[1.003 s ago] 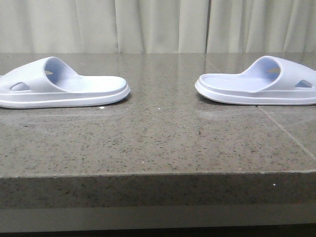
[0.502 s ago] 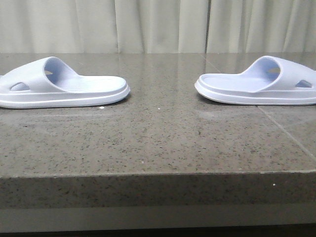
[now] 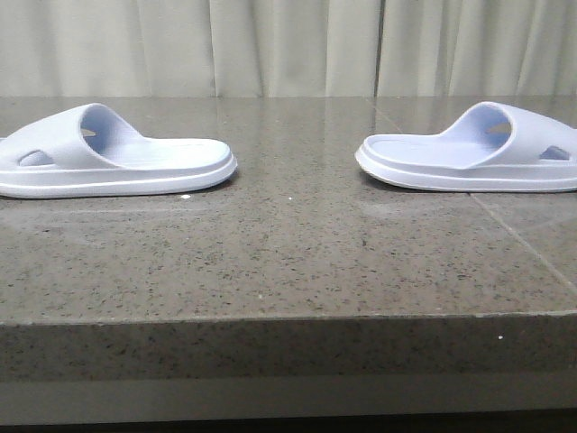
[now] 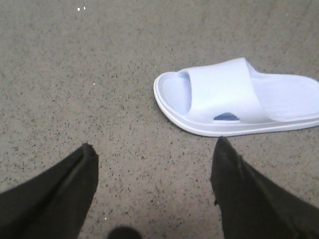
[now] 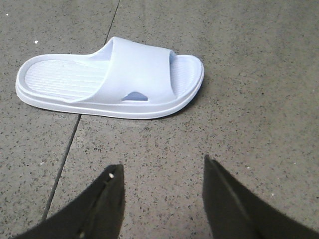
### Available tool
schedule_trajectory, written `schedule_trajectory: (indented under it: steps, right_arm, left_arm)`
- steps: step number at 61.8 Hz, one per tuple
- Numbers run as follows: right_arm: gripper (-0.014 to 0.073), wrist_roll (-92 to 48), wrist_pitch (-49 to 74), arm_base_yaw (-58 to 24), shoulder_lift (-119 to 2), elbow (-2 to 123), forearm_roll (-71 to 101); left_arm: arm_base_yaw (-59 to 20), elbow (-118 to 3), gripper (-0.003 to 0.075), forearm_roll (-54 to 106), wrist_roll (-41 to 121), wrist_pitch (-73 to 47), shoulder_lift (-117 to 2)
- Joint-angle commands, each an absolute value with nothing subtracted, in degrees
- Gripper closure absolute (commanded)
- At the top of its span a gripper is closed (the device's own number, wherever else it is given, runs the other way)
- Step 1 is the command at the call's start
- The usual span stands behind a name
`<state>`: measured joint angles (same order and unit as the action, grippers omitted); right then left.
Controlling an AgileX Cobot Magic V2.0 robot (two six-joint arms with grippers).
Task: Insert blue slippers together front up
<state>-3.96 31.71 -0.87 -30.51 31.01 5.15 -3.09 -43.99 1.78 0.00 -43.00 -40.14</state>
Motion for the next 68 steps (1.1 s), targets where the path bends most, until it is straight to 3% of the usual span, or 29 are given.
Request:
schedule_trajectory:
  steps: [1, 16, 39, 68]
  right_arm:
    - [0.0198, -4.1, 27.9, -0.6, -31.0, 33.0, 5.2]
    - [0.0198, -4.1, 27.9, -0.6, -31.0, 33.0, 5.2]
    - [0.0198, -4.1, 27.8, -0.6, -31.0, 33.0, 5.2]
    - [0.0198, -4.1, 27.9, -0.6, -31.0, 33.0, 5.2]
  left_arm:
    - [-3.4, -49.2, 0.0266, 1.6, -0.4, -44.5, -45.7]
    - [3.5, -56.0, 0.0275, 6.7, 3.2, -48.7, -58.6]
    - [23.2, -57.2, 0.0282, 51.1, 36.7, -52.1, -72.4]
    - [18.9, -64.5, 0.0282, 57.2, 40.5, -53.2, -89.8]
